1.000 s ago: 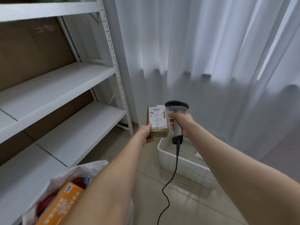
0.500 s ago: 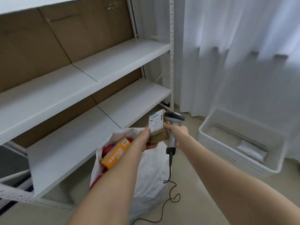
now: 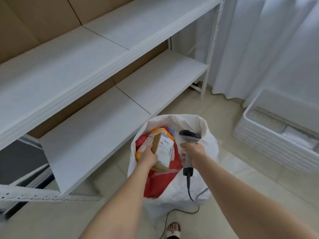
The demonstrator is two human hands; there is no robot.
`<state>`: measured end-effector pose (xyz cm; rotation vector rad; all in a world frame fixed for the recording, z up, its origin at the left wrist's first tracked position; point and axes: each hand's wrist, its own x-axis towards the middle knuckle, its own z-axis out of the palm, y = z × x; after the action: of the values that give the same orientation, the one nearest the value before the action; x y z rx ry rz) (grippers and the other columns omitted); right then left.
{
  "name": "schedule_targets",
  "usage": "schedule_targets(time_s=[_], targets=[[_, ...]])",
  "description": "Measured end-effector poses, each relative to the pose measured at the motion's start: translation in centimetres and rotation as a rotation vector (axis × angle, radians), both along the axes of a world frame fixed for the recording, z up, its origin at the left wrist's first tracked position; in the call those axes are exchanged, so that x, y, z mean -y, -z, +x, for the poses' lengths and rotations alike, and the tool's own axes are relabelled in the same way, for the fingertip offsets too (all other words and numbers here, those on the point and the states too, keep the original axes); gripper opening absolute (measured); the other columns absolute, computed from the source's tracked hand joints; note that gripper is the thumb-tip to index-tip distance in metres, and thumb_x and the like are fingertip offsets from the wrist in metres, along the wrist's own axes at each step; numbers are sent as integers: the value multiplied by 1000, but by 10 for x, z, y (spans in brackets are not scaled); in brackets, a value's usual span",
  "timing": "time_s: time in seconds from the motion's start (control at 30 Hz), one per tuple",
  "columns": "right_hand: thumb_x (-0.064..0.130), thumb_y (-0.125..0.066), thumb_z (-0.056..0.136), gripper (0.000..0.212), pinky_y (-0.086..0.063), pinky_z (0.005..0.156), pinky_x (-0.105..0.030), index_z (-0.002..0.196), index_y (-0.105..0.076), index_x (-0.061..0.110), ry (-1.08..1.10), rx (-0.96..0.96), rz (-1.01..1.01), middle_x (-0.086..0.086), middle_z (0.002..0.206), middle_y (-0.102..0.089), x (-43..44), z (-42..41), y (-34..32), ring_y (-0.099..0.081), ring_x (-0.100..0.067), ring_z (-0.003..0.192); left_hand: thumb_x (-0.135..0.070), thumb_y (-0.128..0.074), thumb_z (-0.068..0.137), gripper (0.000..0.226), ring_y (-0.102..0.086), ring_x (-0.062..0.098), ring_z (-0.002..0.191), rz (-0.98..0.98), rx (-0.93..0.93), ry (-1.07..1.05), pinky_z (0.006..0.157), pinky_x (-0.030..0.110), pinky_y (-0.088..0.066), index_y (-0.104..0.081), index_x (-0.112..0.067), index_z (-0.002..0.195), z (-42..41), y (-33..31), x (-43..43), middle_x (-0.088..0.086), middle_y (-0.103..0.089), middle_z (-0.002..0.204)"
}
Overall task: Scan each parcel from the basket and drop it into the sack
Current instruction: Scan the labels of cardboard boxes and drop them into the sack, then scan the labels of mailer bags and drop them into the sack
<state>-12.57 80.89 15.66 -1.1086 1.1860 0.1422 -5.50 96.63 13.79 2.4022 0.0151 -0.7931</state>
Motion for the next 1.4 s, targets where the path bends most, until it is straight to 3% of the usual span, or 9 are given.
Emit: schedule_targets(time_s=[0.17, 0.37, 0.47, 0.57, 0.7, 0.87, 1.0, 1.2, 1.4], targets=[[6, -70, 82, 17, -56, 81, -46, 88, -55, 3, 48, -66, 26, -11, 67, -54, -2, 6, 33, -55, -25, 60, -11, -40, 96, 55, -45, 27, 129, 159, -74, 139, 104, 31, -37, -30, -22, 148, 15, 50, -1, 7, -42, 146], [7, -67, 83, 15, -49, 56, -32, 85, -53, 5, 49, -70, 14, -13, 72, -54, 13, 9, 35, -52, -22, 58, -17, -37, 100, 51, -41, 33, 132, 370, -164, 213, 108, 37, -37, -25, -15, 150, 23, 50, 9, 18, -35, 149], [3, -68, 81, 16, -53, 62, -35, 91, -55, 3, 47, -19, 51, -15, 79, -57, 26, 5, 23, -55, -24, 64, -11, -38, 98, 45, -44, 32, 129, 414, -150, 239, 105, 36, -40, -35, -5, 143, 24, 27, 25, 19, -42, 143], [1, -67, 81, 18, -53, 66, -35, 96, -58, 2, 68, 64, 81, -15, 84, -62, 45, -8, 4, -60, -27, 72, -16, -41, 100, 42, -47, 29, 127, 352, -66, 238, 100, 31, -40, -43, -4, 140, 23, -3, 57, 16, -45, 142], [5, -65, 86, 13, -50, 61, -30, 97, -59, 6, 93, 144, 76, -10, 74, -65, 91, -44, -33, -62, -19, 61, -10, -44, 97, 36, -50, 30, 125, 181, 36, 265, 102, 32, -41, -54, -7, 131, 6, -45, 125, 14, -53, 136], [3, -66, 87, 9, -47, 60, -30, 85, -57, 6, 208, 244, 5, -11, 68, -62, 176, -114, -87, -55, -18, 55, -7, -46, 90, 26, -60, 34, 100, -35, 56, 286, 85, 32, -49, -68, -15, 102, -49, -90, 232, 12, -63, 108], [4, -64, 88, 8, -46, 59, -30, 85, -57, 7, 303, 302, -27, -9, 63, -59, 248, -176, -122, -54, -17, 52, -10, -49, 91, 30, -58, 32, 112, -168, 78, 320, 98, 40, -49, -63, -15, 118, -106, -120, 324, 12, -62, 121], [5, -64, 89, 8, -48, 62, -30, 88, -57, 7, 469, 342, -40, -7, 65, -59, 339, -253, -140, -55, -16, 54, -7, -48, 91, 27, -56, 26, 101, -291, 96, 425, 92, 33, -47, -64, -12, 112, -187, -156, 435, 8, -62, 107], [10, -65, 90, 8, -54, 65, -33, 94, -59, 8, 610, 375, 50, -5, 66, -62, 423, -285, -127, -60, -14, 56, -8, -50, 91, 28, -58, 26, 113, -277, 134, 466, 99, 35, -46, -66, -13, 114, -209, -154, 537, 8, -64, 121]])
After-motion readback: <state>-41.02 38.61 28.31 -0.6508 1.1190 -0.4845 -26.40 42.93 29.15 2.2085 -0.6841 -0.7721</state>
